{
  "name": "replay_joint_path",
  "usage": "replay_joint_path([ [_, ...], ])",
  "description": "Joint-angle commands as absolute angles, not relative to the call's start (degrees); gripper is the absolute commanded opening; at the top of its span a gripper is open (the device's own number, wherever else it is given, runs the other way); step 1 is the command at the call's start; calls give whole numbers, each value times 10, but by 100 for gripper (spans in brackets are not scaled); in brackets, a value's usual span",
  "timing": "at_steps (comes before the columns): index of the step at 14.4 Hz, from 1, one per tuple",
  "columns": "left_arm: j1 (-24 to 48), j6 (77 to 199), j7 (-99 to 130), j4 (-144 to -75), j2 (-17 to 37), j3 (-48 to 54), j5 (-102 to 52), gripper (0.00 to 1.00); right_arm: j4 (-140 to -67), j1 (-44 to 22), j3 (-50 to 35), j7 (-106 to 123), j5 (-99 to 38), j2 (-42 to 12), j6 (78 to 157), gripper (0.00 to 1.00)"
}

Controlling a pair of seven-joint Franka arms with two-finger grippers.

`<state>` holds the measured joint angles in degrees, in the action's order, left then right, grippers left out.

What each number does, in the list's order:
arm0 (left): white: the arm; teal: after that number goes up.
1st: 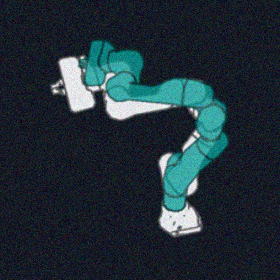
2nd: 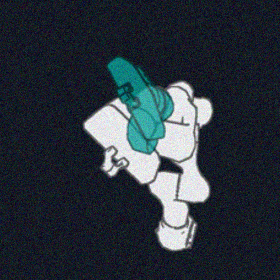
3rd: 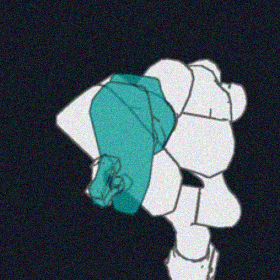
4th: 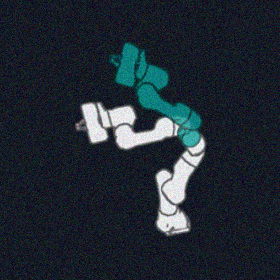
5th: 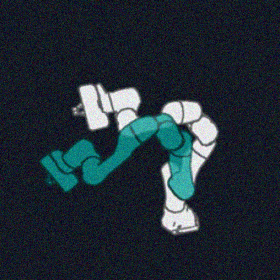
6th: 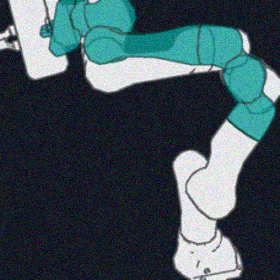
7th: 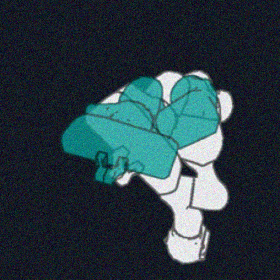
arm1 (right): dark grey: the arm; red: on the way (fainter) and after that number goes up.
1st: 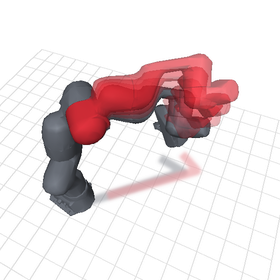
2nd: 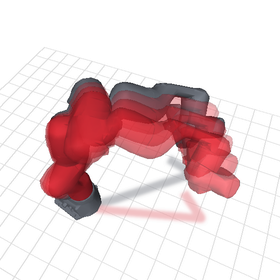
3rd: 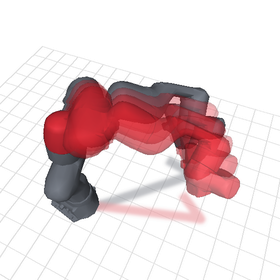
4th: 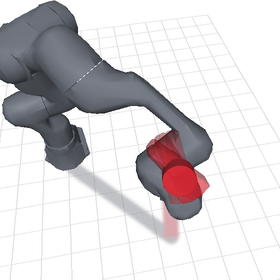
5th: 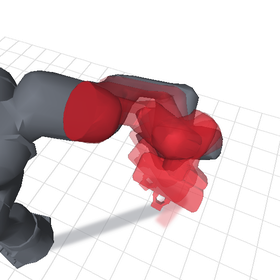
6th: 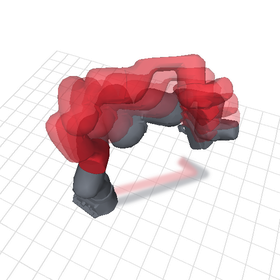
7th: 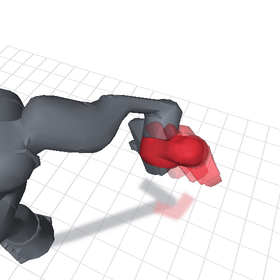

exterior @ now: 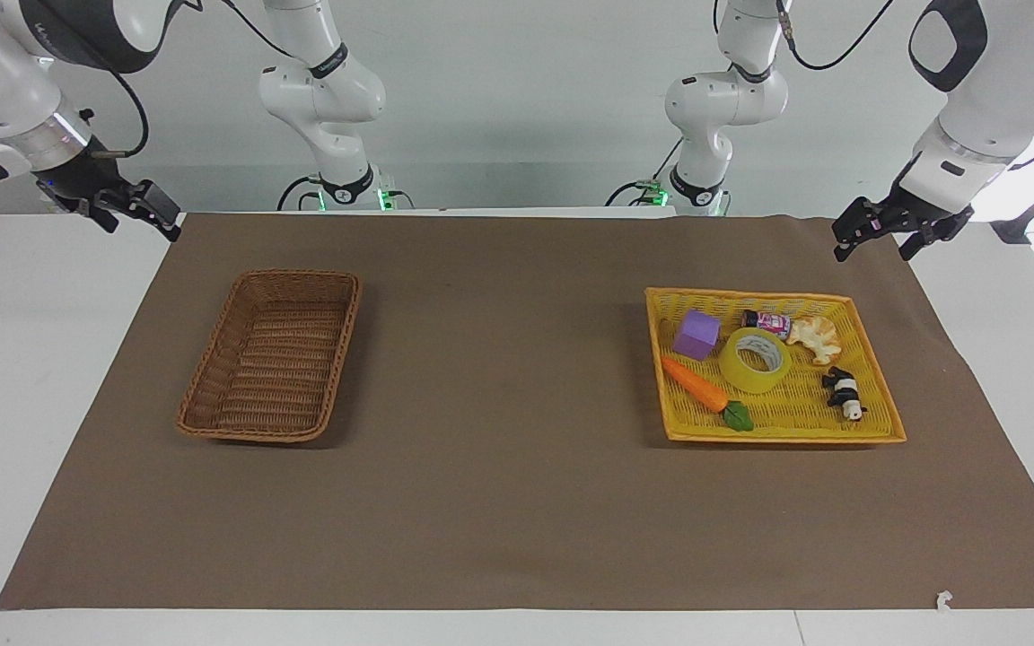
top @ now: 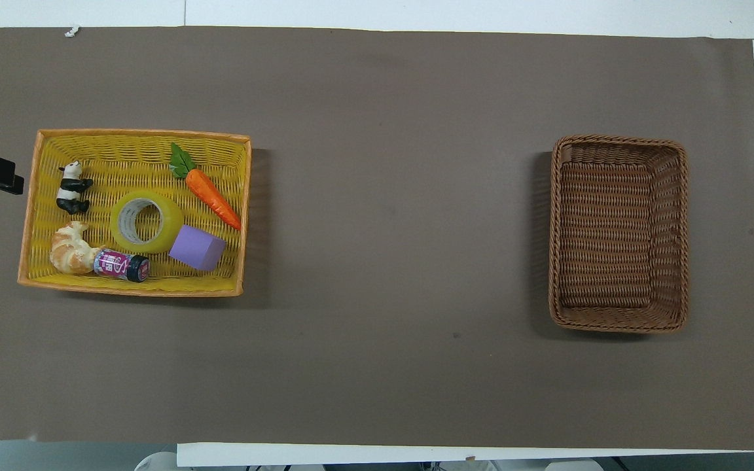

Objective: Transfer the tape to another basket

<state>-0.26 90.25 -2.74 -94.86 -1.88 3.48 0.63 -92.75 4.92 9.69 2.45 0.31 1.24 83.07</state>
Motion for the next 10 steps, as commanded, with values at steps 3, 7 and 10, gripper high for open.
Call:
replay_joint_path([
  [3,4,1068,-12,-1140,-82,34,11,99,-934,53,94,32,4,21,825,100],
  [7,4,1156,7,-1189,-42,34,9,98,-934,53,94,32,4,22,825,100],
  [10,4,1184,11,-1209,-17,35,9,92,-934,53,94,32,4,22,825,100],
])
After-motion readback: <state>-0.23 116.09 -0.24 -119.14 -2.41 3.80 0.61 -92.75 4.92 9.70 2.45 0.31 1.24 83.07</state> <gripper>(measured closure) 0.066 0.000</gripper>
